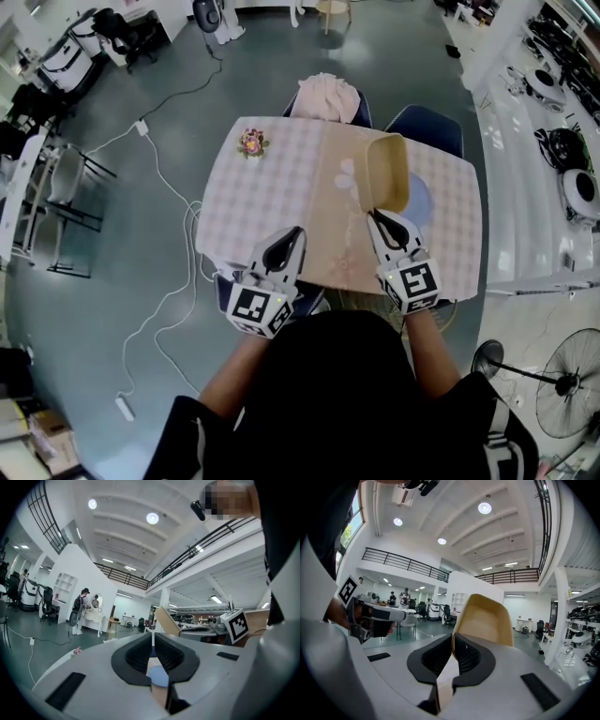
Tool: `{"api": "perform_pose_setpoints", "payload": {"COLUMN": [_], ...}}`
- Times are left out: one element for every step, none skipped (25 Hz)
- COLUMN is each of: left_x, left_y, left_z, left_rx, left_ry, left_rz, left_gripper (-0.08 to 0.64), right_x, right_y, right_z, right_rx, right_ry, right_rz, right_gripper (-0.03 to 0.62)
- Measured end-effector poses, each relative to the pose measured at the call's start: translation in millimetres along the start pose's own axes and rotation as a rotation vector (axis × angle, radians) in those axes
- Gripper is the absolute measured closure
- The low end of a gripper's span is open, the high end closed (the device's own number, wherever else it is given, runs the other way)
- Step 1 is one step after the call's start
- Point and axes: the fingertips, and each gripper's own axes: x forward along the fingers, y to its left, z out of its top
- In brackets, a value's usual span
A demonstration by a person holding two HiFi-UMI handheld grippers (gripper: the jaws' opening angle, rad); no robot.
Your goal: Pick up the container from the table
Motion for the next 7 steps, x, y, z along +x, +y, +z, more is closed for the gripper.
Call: {"api": "perform_pose_setpoints", "payload": {"left_x": [5.5, 11.0, 16.5, 22.1, 27.6, 33.0, 38.4], "left_y": [-3.2, -6.2, -9.1, -11.9, -14.7, -17.4, -20.2], "left_z": [-2.2, -4.3, -6.2, -8.0, -9.8, -11.7, -13.5], "left_rx": [0.001, 0.001, 0.002, 0.001, 0.000, -0.001, -0.002], "left_ry": [0.006, 0.011, 0.015, 0.019, 0.023, 0.028, 0.032], "left_rz": [-0.008, -0.015, -0.021, -0.026, -0.030, -0.035, -0.039], "left_gripper": [0.541, 0.541, 0.541, 0.541, 0.541, 0.541, 0.541], "right_x": [-1.5, -2.8, -4.0, -5.2, -6.5, -8.0, -9.5], "right_y": [-5.9, -12.1, -18.6, -25.1, -31.7, -38.3, -44.9], "right_z": [-3.8, -7.8, -11.7, -15.2, -18.5, -21.7, -24.8], "right_rx": [0.005, 0.011, 0.017, 0.022, 0.027, 0.031, 0.035], "right_ry": [0.003, 0.006, 0.008, 0.011, 0.014, 0.017, 0.020], "right_rz": [-0.008, -0.016, -0.023, -0.030, -0.035, -0.041, -0.046], "right_gripper": [0.578, 0.578, 0.578, 0.578, 0.578, 0.578, 0.578]}}
